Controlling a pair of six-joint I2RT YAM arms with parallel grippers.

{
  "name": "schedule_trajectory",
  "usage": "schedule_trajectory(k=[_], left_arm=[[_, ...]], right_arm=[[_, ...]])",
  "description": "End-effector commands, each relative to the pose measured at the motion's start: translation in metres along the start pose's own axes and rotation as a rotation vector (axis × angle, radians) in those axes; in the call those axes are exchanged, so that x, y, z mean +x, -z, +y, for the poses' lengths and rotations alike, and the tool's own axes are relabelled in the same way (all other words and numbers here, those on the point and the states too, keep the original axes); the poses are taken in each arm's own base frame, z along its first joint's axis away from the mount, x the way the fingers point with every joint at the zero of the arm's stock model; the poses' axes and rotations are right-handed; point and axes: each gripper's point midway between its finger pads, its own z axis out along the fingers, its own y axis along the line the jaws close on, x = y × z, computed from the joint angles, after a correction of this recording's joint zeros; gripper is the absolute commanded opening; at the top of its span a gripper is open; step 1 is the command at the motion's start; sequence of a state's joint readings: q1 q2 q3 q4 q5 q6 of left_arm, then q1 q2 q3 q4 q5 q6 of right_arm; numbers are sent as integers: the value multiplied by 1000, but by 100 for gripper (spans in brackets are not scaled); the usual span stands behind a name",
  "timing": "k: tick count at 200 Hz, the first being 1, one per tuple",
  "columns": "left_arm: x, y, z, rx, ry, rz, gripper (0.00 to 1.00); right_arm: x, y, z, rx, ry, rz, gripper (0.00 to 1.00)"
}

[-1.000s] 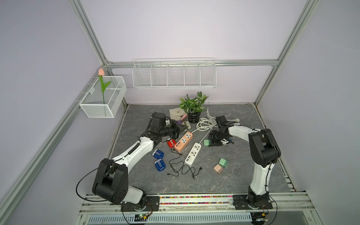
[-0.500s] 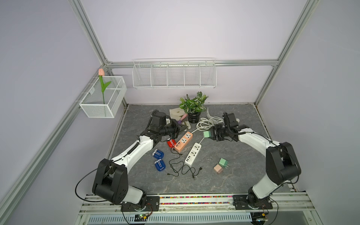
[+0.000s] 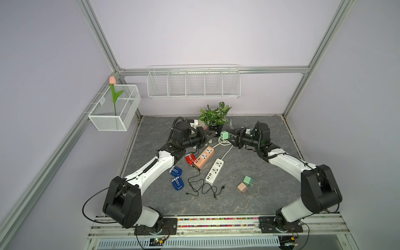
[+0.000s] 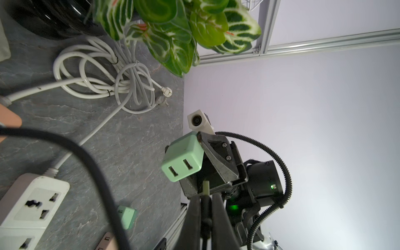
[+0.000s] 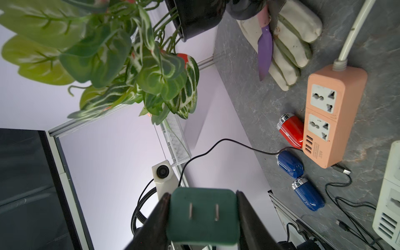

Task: Charge the electric shaver
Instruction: Pick up the plug from the center of the board.

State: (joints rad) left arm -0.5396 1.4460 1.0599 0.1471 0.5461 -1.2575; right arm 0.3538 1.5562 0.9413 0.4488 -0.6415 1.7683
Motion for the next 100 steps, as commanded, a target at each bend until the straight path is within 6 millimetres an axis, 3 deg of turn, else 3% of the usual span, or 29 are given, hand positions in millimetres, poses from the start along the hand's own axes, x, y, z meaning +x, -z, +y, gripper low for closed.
schedule_trajectory(k=[1,100], left_arm=[[-5,-4,-7,42,-6,-40,0],[-1,-9,9,-5,45,-27,0]], right_arm=[[11,0,21,-107,33,20,19],[19,-11,39,-195,31,22,17]])
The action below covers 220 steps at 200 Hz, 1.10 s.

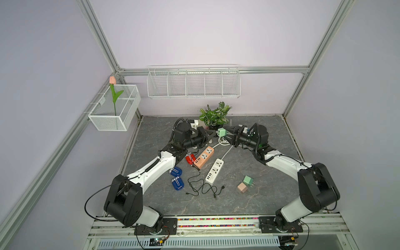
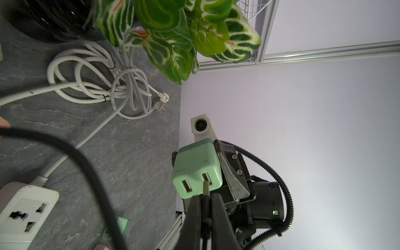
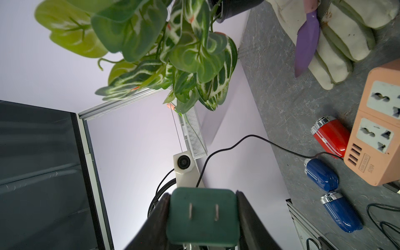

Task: Charge the electric shaver
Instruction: Pick up the plug from the center of the board, then insert the charging cable into the plug.

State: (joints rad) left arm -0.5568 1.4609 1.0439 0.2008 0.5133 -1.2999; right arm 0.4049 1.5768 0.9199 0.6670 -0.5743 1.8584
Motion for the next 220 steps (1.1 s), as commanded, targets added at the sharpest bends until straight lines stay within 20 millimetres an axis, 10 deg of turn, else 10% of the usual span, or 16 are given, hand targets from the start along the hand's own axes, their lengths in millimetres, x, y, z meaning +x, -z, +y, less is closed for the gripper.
schedule_trajectory(k=[1,220], left_arm=[[-1,-2,7,-18,17,-7,0],[7,-24,17,-40,265,106,0]], right_arm=[[3,-2,15,-63,5,5,17],[16,-8,33,-169,64,45,7]])
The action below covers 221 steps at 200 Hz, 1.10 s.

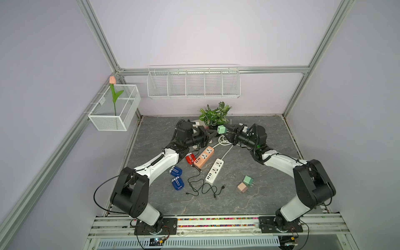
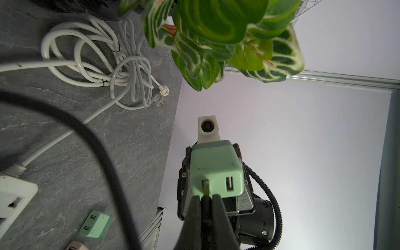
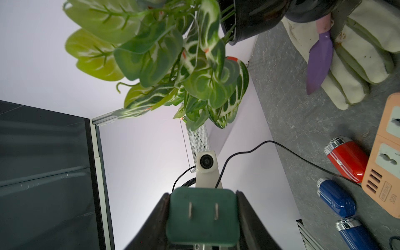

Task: Charge the electric shaver
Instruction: Insert the charging cable into the plug.

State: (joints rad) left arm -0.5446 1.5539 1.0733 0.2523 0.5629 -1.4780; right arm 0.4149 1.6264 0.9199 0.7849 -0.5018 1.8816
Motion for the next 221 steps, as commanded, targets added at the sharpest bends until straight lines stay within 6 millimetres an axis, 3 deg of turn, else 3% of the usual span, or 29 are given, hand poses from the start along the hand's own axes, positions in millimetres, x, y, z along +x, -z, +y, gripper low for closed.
schedule_trajectory(k=[1,81,138,221], left_arm=[[12,-6,6,-41,80,64,0],[12,-9,11,-58,176,83,0],[18,-14,12,-71,217,135,0],[7,-5,23,-126,128,146,0]], right_arm=[[27,-1,26,-100,43,91,7],[45,1,20,-88,86,140,7],[62,0,26,-99,109,187,7],[76,6,40,-126,66,211,7]])
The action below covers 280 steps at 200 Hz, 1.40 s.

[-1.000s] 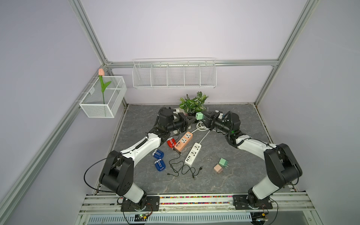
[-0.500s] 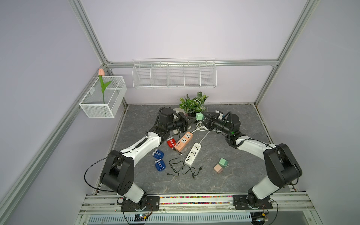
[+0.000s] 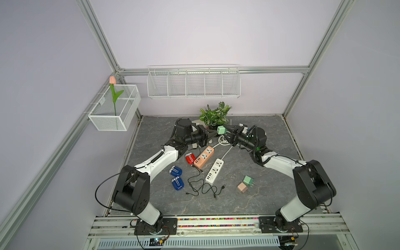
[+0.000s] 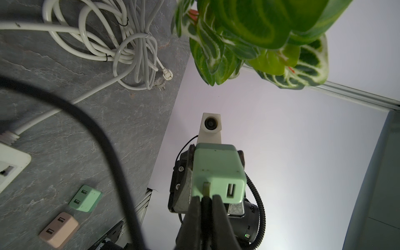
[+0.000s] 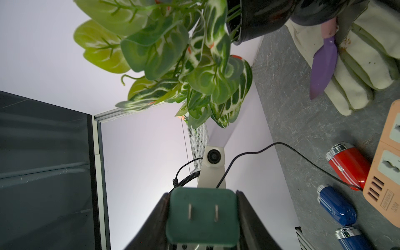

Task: Charge the electric shaver
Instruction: Insert the charging cable into the plug.

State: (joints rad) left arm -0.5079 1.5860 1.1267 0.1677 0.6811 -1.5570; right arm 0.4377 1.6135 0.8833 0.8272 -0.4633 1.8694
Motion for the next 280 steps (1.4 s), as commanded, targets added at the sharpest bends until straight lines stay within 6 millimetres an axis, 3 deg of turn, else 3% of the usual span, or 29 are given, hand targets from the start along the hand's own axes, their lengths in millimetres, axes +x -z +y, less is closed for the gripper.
schedule_trajectory(k=[1,133,207,250,280], left_arm=[[5,-7,18,-87,6,58,0],[7,-4,5,-73,-36,194,0],[12,2,20,-150,-52,232,0],[-3,-1,8,-106,-64,135,0],[3,-13,5,-74,-44,154,0]], right_arm=[[69,5,45,-108,41,220,7],[54,15,46,-69,80,221,7],[46,7,55,-86,93,225,7],[57,7,55,-87,83,225,7],[71,1,55,-91,82,245,7]])
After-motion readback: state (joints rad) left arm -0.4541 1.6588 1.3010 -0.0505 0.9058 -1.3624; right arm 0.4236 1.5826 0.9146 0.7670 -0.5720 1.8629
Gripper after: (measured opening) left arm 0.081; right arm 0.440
